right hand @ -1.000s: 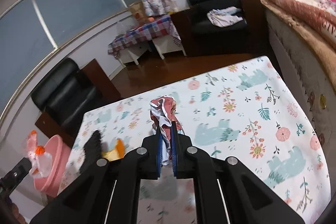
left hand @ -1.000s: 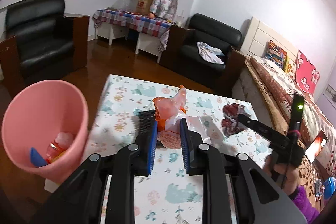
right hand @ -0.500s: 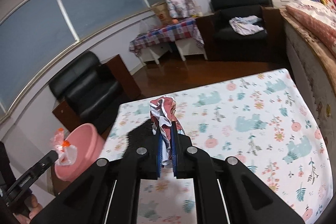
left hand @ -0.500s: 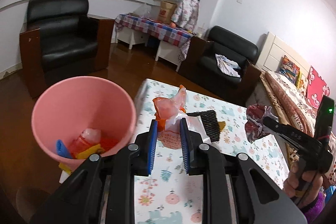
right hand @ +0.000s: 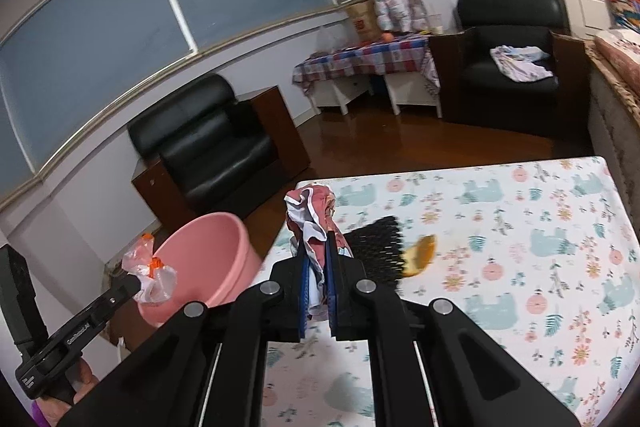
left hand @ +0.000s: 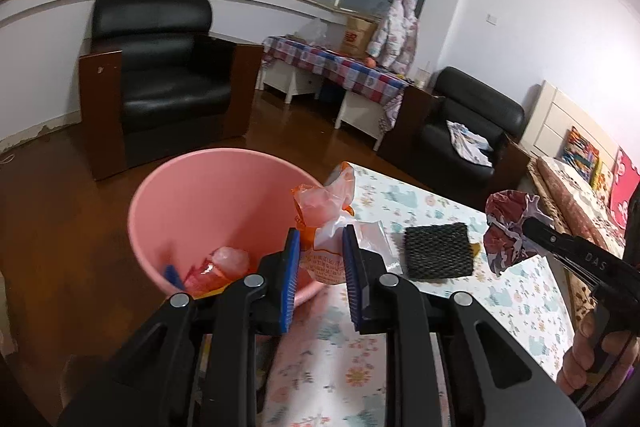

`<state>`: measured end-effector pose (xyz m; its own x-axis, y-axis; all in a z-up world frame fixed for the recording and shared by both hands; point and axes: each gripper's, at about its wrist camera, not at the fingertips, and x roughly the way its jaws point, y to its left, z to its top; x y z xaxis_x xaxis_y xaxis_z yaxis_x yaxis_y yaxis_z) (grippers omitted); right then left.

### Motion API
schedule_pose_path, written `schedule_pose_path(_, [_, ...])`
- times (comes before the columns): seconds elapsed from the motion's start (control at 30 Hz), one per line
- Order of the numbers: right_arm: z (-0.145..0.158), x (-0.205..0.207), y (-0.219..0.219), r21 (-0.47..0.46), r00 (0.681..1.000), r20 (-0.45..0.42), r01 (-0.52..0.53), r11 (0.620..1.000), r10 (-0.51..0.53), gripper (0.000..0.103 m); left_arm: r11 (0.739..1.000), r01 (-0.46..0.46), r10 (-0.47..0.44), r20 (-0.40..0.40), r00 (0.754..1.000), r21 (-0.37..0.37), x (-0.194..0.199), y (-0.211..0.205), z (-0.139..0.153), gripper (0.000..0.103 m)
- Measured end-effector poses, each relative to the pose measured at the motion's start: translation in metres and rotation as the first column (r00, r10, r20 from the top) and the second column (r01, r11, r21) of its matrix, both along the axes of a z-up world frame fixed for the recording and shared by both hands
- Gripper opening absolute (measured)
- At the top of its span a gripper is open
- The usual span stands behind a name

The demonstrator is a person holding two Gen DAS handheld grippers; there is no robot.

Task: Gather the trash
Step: 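Carry the orange-pink bag and red-white wrapper over the pink bucket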

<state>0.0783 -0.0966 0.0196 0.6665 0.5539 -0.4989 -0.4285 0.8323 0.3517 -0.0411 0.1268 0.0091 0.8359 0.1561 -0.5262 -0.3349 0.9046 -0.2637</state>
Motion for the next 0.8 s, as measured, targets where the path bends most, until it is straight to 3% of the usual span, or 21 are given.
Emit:
schedule_pose_path(0.5, [0.016,-0.011,0.103,-0.041,0.976,0.028,-0.213,0.976,0.214,0.007,0.995,-0.101,0.100,-0.025,0.995,-0.019,-0.021,0.043,-0.012,0.021])
schedule_pose_path(0.8, [0.006,-0.007,0.152,-0.070,0.961,0.013,-0.276,0.958,0.278,0.007,0.987,-0.153,0.151,-0.045,0.988,-0.043,-0.025,0.065,-0.020,0.021])
